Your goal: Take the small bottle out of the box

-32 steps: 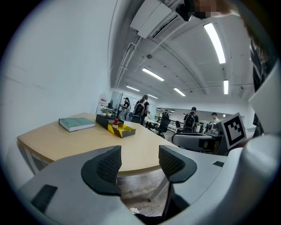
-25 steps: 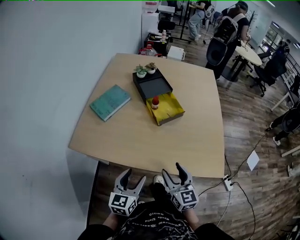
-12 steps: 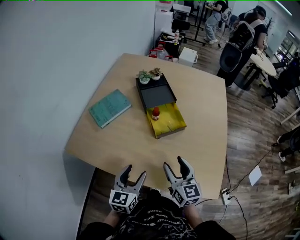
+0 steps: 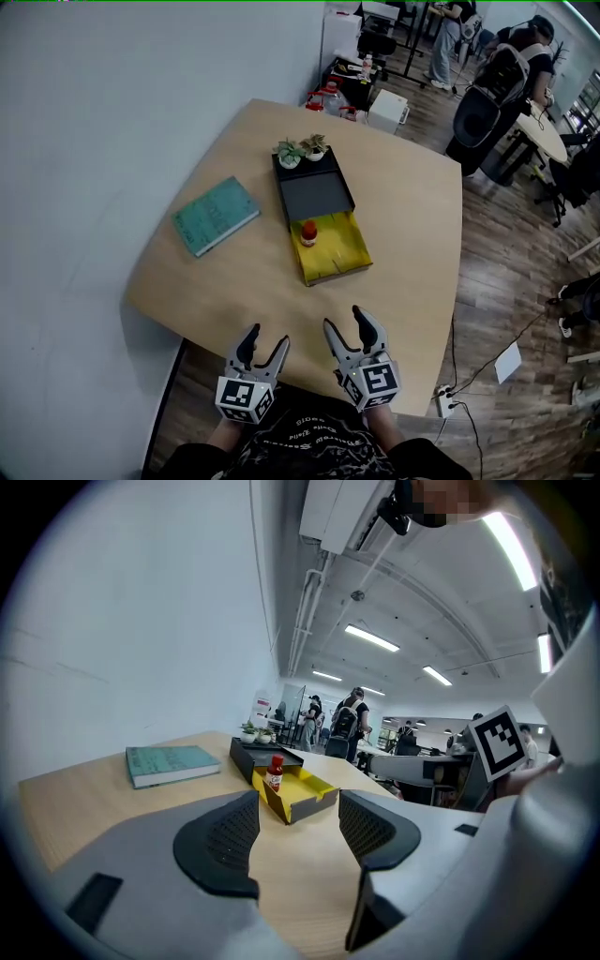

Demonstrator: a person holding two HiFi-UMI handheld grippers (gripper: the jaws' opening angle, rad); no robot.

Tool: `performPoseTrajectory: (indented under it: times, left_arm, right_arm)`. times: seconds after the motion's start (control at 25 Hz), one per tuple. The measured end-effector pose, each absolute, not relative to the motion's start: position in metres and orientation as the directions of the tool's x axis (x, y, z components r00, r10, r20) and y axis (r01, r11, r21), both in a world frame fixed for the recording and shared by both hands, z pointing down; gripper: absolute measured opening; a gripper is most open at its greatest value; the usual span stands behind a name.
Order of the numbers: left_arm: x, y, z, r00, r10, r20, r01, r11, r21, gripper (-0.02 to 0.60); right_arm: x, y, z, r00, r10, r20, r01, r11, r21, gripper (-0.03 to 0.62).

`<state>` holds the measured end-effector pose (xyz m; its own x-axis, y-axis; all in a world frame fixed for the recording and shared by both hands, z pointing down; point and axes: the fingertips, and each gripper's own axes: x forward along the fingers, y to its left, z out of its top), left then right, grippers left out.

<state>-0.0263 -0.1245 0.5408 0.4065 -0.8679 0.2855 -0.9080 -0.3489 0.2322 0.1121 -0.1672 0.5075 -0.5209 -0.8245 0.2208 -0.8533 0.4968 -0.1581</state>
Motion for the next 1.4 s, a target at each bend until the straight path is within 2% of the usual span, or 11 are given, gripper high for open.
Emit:
performPoseTrajectory:
  times: [0.64,1.4]
  left_arm:
    - [-0.042,-0.153,0.538,0.436,-0.845,0.309,-0.898,-0.386,0.213,0.273]
    - [-0.068,-0.182,0.548,0.464,-0.817,0.343,-0.885,-0.418,0.203,0.273]
  right_arm:
    - [0.100,-0.221,0.480,-0.508,-0.839,0.192,-0.861,0.497,-0.105,0.272]
    - [0.055,-0.334,0.512,-0.541,-0.796,0.271,-0.837,0.539,-0.088,0.272]
